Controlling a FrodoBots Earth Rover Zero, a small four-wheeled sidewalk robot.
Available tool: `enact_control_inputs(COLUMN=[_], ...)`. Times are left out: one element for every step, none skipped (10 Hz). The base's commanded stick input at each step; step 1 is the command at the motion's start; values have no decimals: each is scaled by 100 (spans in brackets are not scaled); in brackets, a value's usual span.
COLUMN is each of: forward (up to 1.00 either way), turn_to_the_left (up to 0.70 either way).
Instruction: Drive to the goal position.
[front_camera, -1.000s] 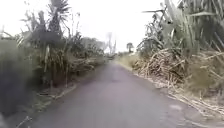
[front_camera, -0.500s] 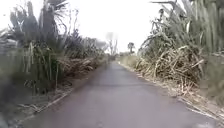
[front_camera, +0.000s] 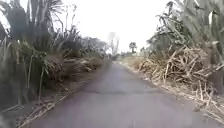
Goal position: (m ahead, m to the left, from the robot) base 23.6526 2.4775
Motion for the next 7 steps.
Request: enact_control_inputs(forward=[100,100,100,100,100,100,99], turn_to_the_left=[-3,-9,-15,-15,-14,-13,0])
